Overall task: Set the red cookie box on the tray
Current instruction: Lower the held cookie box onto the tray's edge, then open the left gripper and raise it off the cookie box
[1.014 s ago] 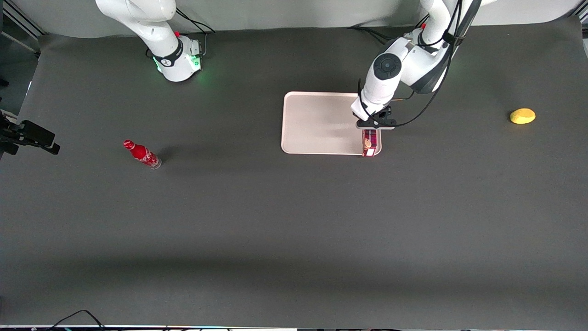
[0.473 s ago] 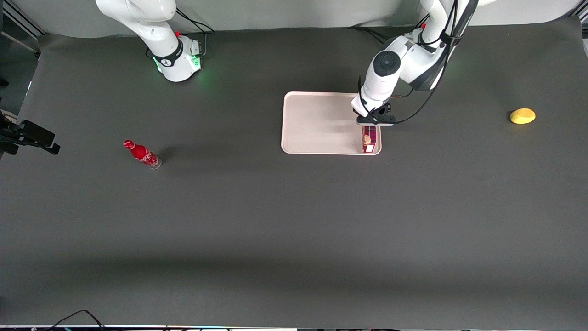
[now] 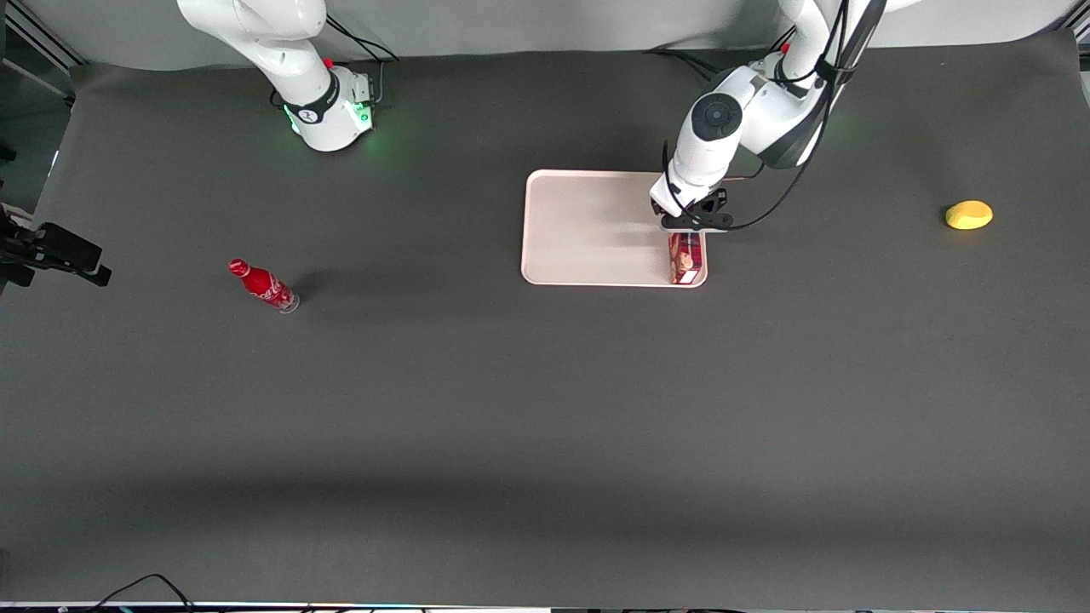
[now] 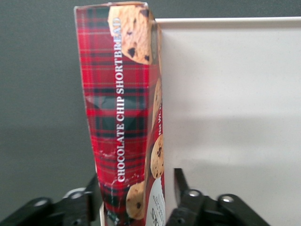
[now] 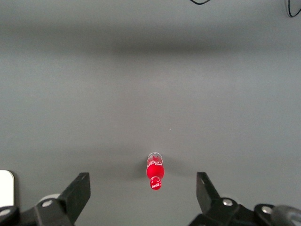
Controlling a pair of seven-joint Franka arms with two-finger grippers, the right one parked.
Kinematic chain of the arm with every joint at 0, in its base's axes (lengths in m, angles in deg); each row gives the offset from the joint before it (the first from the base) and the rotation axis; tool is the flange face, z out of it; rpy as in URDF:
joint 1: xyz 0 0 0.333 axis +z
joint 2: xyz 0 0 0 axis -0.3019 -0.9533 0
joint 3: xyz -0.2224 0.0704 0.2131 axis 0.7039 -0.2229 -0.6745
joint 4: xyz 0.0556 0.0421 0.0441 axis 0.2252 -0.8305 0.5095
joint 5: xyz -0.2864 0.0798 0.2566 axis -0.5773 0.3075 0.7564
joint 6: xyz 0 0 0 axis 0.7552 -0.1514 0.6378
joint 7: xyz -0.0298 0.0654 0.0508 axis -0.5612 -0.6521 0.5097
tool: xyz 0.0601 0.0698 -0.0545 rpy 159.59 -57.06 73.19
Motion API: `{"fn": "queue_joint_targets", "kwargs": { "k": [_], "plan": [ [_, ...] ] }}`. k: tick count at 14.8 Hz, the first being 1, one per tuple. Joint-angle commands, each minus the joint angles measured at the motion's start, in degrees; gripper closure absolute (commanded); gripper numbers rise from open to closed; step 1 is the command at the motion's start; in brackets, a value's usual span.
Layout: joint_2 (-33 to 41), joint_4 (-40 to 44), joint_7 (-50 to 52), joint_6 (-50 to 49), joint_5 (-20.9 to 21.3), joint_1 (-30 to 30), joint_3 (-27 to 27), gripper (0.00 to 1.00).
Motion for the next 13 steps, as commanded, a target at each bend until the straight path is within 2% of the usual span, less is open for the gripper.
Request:
{"fn": "queue_joint_targets", "kwargs": {
  "k": [1, 6, 8, 10, 13],
  "plan": [
    [0.2, 0.8, 1.1, -0.1, -0.6, 0.7, 0.8, 0.0],
    [3.8, 2.2, 0.3, -4.2, -0.6, 1.1, 0.6, 0.0],
    [6.0, 10.5, -0.3, -18.1, -0.6, 1.1, 0.3, 0.0],
    [6.0, 22.7, -0.7, -34.1, -0.6, 1.4, -1.1, 0.0],
    [5.6, 37.9, -5.8, -49.1, -0.7, 1.3, -6.0, 0.0]
  ]
}}
